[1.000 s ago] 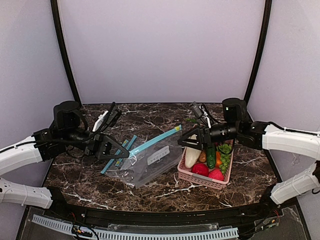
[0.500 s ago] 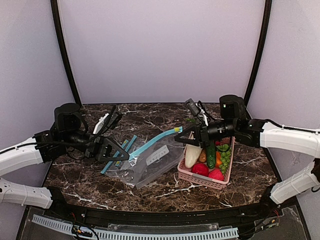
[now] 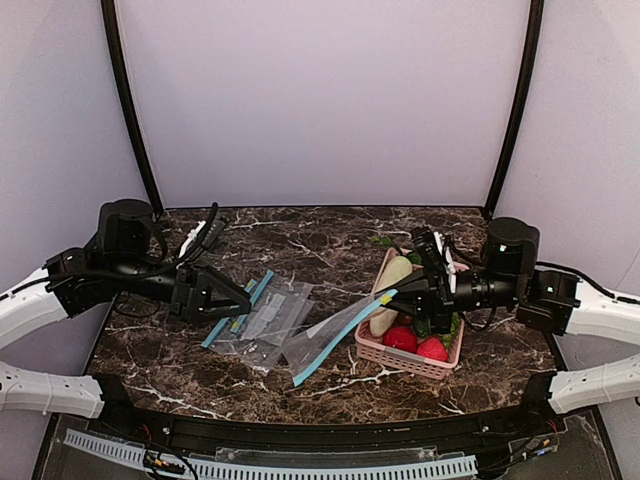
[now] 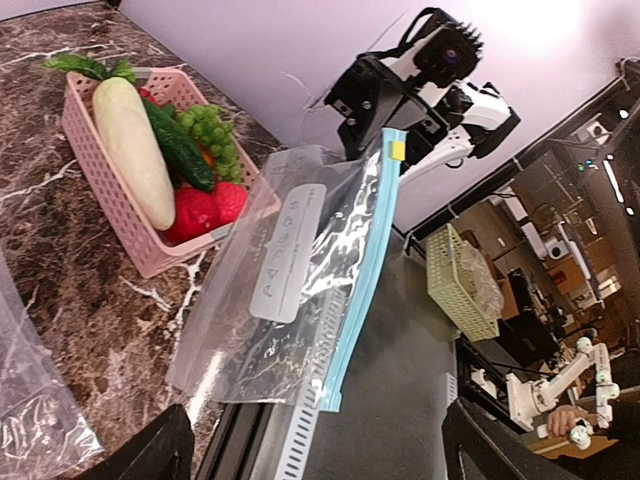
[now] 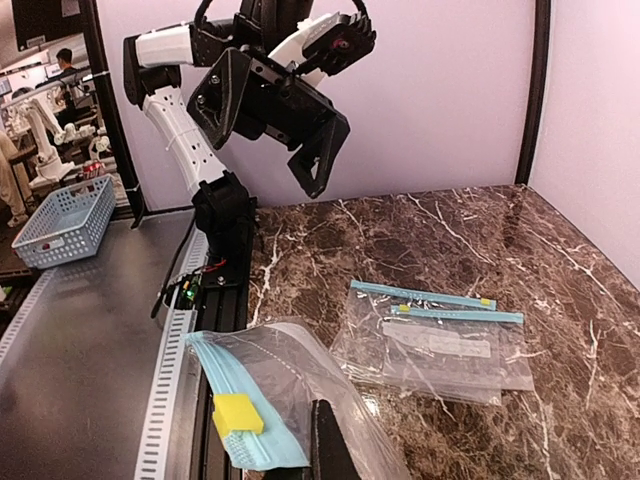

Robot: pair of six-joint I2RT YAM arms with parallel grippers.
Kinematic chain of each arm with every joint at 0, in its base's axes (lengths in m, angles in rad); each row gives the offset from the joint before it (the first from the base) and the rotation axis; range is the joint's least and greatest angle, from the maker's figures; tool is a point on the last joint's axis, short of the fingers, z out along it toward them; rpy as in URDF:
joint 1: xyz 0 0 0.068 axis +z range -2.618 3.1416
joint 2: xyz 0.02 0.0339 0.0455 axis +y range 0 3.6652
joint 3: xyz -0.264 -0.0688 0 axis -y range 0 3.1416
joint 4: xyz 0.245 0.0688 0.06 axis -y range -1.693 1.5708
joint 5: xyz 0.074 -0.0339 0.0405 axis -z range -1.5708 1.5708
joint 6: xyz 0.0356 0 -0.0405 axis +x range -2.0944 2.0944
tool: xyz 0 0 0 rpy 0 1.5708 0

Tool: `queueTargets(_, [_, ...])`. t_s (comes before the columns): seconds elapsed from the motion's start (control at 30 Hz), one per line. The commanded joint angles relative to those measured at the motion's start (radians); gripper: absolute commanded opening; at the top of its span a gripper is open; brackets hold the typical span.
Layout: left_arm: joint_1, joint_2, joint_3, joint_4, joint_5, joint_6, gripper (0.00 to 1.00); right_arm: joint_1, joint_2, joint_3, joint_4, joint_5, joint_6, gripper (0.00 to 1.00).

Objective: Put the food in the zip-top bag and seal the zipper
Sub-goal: Pass from the left arm to the right, then hold the zipper from the zipper food storage bag.

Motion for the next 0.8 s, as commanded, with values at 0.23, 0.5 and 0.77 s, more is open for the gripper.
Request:
queueTargets(0.23, [-0.076, 0.098, 0.089, -0.149, -0.234, 0.131, 0.82, 0.009, -0.025, 0.015, -0.118, 0.087, -0.049, 0.00])
queueTargets(0.5, [-0.219, 0.122, 0.124, -0.020, -0.479, 0.234, 0.78, 0.009, 0.092, 0.115, -0.245, 0.154, 0.111, 0.00])
queueTargets(0.77, [-0.381, 0.203, 0.155, 0.084, -0.753, 0.361, 0.76, 0.013, 0.206, 0.203, -0.338, 0.134, 0.282, 0.00])
